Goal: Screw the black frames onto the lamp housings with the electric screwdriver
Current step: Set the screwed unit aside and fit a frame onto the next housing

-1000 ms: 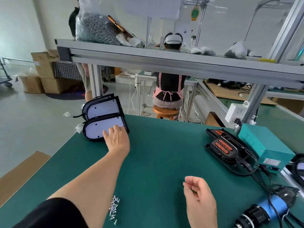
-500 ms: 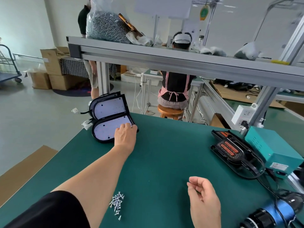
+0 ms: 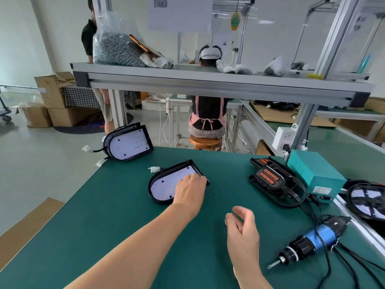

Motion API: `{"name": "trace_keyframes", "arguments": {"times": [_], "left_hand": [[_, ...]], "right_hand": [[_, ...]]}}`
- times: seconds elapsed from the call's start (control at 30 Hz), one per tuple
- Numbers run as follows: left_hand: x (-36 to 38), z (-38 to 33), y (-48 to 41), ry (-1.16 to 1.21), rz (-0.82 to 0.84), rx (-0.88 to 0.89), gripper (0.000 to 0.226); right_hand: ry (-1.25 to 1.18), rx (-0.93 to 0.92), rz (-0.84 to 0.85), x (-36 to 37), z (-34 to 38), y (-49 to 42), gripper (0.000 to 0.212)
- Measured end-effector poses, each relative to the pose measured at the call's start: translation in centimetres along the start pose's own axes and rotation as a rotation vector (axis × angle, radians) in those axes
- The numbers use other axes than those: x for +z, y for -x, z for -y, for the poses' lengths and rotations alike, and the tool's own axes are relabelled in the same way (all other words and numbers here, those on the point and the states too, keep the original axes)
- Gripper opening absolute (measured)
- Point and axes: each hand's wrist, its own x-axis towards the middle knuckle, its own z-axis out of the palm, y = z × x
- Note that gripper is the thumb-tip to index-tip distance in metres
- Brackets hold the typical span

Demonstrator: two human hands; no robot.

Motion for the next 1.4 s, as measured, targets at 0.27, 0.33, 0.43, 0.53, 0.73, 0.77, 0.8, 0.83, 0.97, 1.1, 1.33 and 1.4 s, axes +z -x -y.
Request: {"name": "trace_keyframes", "arguments": {"times": [0.27, 0.33, 0.43, 0.53, 0.73, 0.77, 0.8, 0.83, 0.97, 1.1, 1.33, 1.4], "left_hand": [[-2.1, -7.6, 3.7, 0.243, 0.041, 0.049, 0.011], [-2.2, -9.0, 4.6, 0.354, 0.057, 0.008, 0.011], [-2.2, -9.5, 5.8, 0.542, 0.094, -0.087, 0.016], [-2.1, -8.9, 6.7, 0.753, 0.156, -0.139, 0.03], [-1.9, -3.9, 7.9, 0.427, -0.112, -0.409, 0.04], [-1.9, -3.0, 8.0, 0.375, -0.087, -0.456, 0.045], [-1.9, -2.2, 7.9, 0.338, -0.042, -0.466, 0.049], [-1.9, -1.7, 7.7, 0.317, 0.017, -0.45, 0.053], [-2.5, -0.6, 6.0, 0.563, 0.182, -0.389, 0.051], [-2.4, 1.6, 5.5, 0.283, 0.261, -0.477, 0.046], [-2.4, 1.4, 5.1, 0.377, 0.264, -0.473, 0.031], [-2.2, 0.6, 5.4, 0.633, 0.214, -0.525, 0.024]], "right_hand": [[-0.227, 0.124, -0.064, -0.5, 1.2, 0.5, 0.02], [-0.226, 0.145, -0.122, -0.9, 1.4, 0.7, 0.01], [-0.264, 0.209, -0.153, -1.0, 1.7, 0.7, 0.006], [-0.292, 0.251, -0.117, -1.4, 2.0, 0.5, 0.018], [0.028, 0.109, -0.1, -1.0, 1.7, 0.7, 0.03], [0.077, 0.081, -0.11, -0.7, 1.6, 0.8, 0.03], [0.104, 0.063, -0.116, -0.6, 1.5, 0.8, 0.028], [0.12, 0.055, -0.123, -0.4, 1.5, 0.8, 0.026], [0.138, 0.066, -0.148, -0.4, 1.1, 0.6, 0.022], [0.148, 0.068, -0.155, -0.4, 1.0, 0.4, 0.028], [0.202, 0.08, -0.138, -0.2, 1.0, 0.0, 0.019], [0.253, 0.078, -0.128, 0.0, 1.0, -0.4, 0.015]]}}
